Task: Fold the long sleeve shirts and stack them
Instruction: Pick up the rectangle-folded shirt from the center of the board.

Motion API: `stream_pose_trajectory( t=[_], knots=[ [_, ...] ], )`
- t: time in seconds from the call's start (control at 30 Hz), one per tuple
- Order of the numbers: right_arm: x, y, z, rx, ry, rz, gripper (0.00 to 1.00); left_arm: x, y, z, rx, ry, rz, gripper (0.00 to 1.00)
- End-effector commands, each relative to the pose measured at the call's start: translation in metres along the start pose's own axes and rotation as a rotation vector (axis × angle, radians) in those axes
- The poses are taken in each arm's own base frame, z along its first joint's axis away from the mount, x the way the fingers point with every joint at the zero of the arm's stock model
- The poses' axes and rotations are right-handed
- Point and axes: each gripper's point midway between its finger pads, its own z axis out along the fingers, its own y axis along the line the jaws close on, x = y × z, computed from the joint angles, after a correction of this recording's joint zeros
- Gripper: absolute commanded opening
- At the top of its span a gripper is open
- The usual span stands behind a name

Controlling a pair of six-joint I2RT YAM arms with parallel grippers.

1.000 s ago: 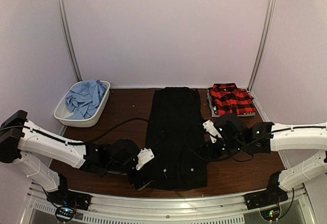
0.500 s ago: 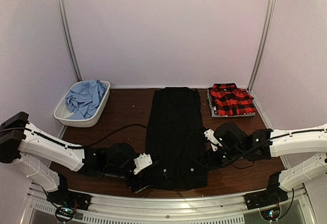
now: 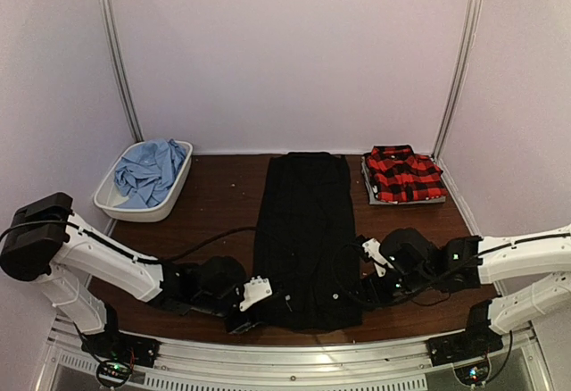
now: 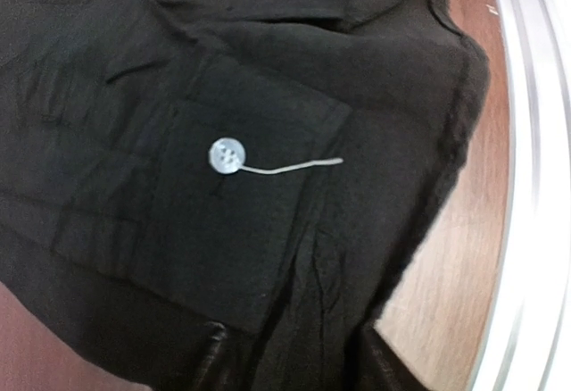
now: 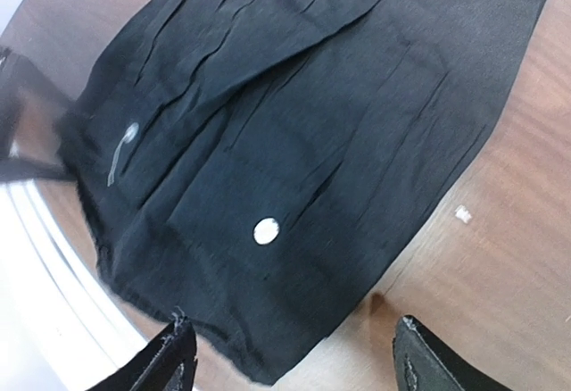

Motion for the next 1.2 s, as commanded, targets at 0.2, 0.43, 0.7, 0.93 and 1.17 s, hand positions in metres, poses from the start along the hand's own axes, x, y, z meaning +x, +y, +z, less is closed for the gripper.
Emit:
stream_pose_trajectory(
  t=[0.2, 0.43, 0.7, 0.93, 1.17],
  knots=[
    [0.006, 0.02, -0.014, -0.028, -0.061, -0.026, 0.76, -0.007, 0.001, -0.007, -0.003, -0.054, -0.067, 0.05],
    [0.022, 0.04, -0.009, -0.008, -0.094, -0.147, 0.77, -0.017, -0.011, -0.025, 0.067, -0.07, -0.155, 0.0],
    [0.042, 0.063, 0.007, 0.015, -0.039, -0.3, 0.8, -0.02, -0.021, -0.037, 0.126, -0.066, -0.232, 0.0],
    [0.063, 0.069, 0.027, 0.098, 0.073, -0.426, 0.79, -0.029, -0.023, -0.045, 0.138, -0.076, -0.231, 0.0],
    [0.074, 0.06, 0.039, 0.156, 0.136, -0.465, 0.72, -0.023, -0.026, -0.045, 0.15, -0.046, -0.228, 0.0]
  ],
)
